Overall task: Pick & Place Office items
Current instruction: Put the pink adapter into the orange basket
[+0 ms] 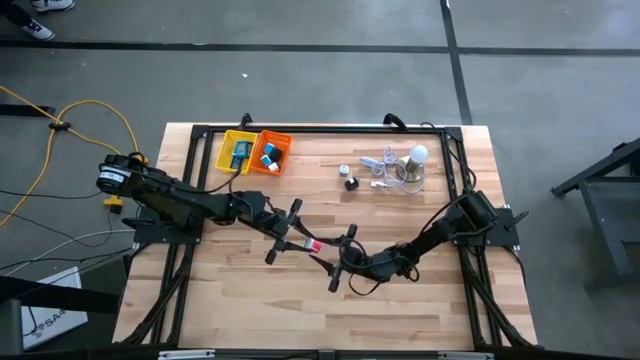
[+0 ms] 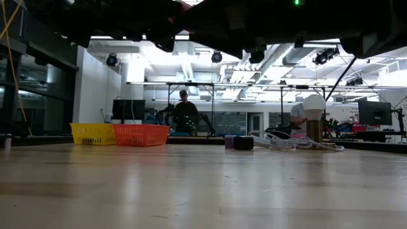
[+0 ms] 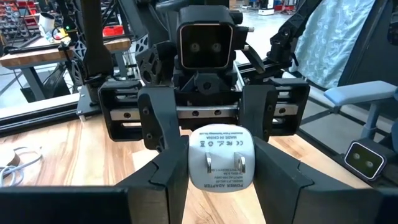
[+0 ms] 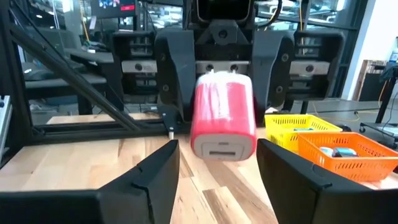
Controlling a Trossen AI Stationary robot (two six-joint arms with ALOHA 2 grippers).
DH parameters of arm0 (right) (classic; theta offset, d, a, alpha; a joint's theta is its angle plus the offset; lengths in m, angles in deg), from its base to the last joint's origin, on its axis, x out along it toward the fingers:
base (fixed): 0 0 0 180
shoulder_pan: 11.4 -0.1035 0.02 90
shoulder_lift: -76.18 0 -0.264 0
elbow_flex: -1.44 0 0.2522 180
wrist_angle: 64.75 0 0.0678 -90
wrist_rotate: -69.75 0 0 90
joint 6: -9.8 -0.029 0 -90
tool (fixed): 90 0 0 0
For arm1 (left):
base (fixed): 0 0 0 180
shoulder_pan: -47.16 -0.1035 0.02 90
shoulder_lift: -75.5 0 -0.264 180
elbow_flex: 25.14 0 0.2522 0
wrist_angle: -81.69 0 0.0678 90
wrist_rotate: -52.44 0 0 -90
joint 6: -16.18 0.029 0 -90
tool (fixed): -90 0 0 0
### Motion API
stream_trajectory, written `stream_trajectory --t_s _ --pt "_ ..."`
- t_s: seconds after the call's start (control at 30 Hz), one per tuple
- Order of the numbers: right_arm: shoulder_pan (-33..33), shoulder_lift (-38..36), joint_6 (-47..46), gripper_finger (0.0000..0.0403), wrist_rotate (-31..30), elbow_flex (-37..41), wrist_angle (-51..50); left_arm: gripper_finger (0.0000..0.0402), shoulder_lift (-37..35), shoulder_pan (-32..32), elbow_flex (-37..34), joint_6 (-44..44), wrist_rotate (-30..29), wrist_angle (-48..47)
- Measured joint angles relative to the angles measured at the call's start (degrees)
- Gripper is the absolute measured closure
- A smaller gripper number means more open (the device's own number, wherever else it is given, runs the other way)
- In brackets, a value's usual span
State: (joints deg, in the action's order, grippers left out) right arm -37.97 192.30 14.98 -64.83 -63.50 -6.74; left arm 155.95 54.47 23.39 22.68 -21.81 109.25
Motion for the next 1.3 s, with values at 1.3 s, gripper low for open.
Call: stream_trajectory --t_s 1.3 --pt "-0.17 -0.02 -11.07 0.0204 -1.78 0.0 -14.18 0.0259 0.0 -24.36 0.0 -9.6 -15.36 -11.56"
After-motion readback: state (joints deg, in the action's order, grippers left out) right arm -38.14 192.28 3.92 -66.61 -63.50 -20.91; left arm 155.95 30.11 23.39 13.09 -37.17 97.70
